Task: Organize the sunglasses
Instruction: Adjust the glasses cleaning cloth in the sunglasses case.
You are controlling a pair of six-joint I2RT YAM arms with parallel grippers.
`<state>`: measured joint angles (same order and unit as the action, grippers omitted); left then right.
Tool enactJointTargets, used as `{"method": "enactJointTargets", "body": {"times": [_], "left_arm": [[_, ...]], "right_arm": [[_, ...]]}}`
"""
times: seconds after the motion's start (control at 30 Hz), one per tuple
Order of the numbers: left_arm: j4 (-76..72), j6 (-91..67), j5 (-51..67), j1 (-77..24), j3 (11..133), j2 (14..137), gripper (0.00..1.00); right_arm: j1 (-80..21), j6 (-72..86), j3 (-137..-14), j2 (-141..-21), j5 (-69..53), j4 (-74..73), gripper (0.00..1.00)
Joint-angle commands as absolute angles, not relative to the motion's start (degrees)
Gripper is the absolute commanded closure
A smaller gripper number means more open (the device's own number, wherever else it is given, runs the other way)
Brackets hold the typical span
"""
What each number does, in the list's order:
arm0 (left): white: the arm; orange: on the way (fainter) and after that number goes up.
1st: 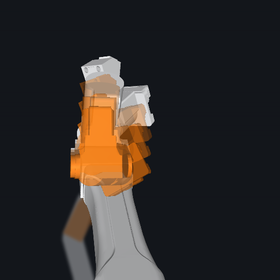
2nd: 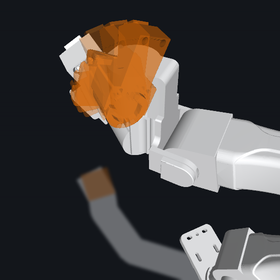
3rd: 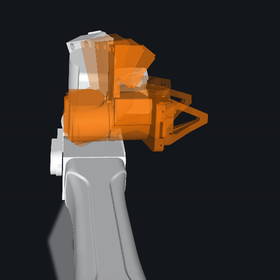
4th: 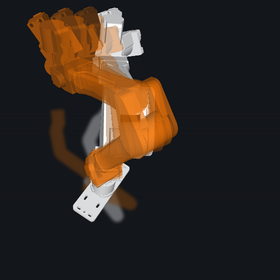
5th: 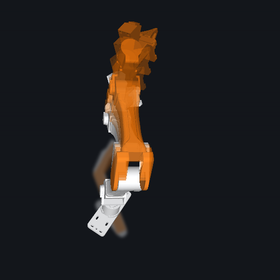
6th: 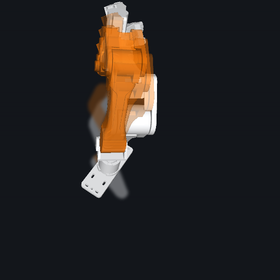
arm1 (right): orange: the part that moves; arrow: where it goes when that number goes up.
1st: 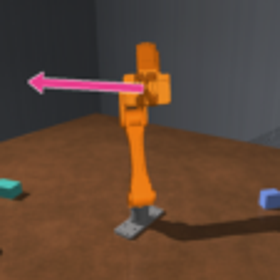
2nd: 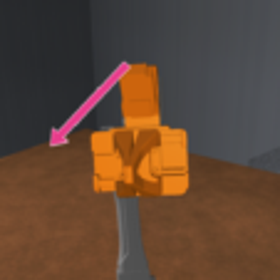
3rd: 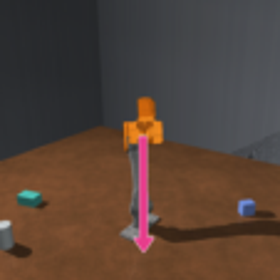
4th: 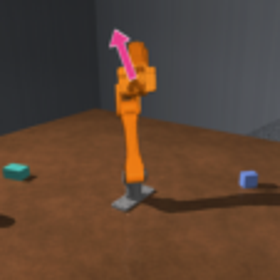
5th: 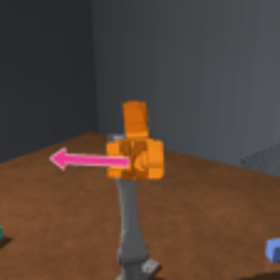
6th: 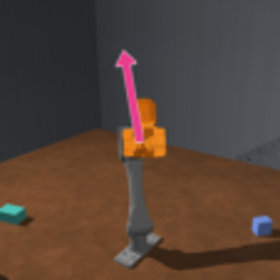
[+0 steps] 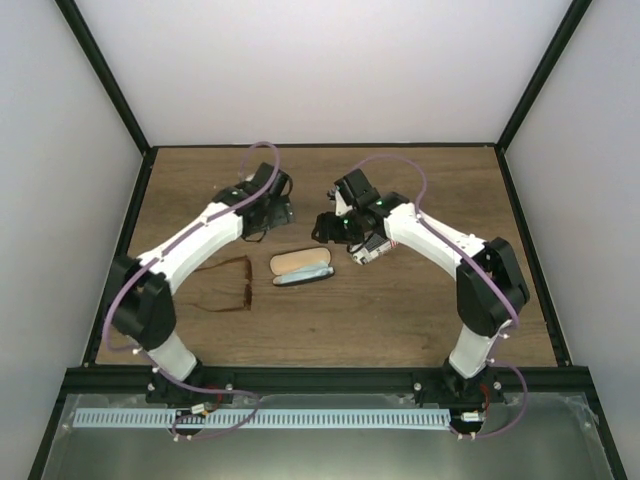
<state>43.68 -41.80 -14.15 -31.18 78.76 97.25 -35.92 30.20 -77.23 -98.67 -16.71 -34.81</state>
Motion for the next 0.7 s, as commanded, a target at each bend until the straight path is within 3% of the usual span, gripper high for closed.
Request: {"method": "enactJointTargets", "body": {"times": [0.0,0.17,0.27,0.3,0.37,0.53,0.67], "left_arm": [[48.4,-44.7,-19.5,-30.6,76.2,87.2,0.08],[49.6,-54.4,-16.7,-29.6,60.8,71.4,0.08],[49.6,-63.1,-11.6,-27.7,51.9,60.8,0.09],[49.1,-65.2,-9.9,-26.9,49.2,57.8,0.09],[48.1,-68.6,-6.7,-25.2,44.8,53.1,0.09],[50.3,-70.2,-2.2,-21.1,42.2,49.2,0.08],[57.4,-74.7,-0.3,-20.9,44.7,50.8,0.12]], "right_arm": [[-36.0,28.4,-80.9,-101.5,-19.8,-34.9,0.43],[-37.3,21.9,-89.3,-107.2,-22.1,-37.2,0.76],[-40.2,12.6,-97.8,-113.6,-22.9,-40.7,0.78],[-40.4,11.5,-99.3,-115.4,-24.9,-40.7,0.76],[-41.0,10.1,-99.8,-117.8,-30.2,-37.2,0.6],[-46.4,6.0,-105.1,-122.5,-25.8,-33.5,0.41],[-49.0,6.9,-108.6,-124.5,-22.8,-32.4,0.37]]}}
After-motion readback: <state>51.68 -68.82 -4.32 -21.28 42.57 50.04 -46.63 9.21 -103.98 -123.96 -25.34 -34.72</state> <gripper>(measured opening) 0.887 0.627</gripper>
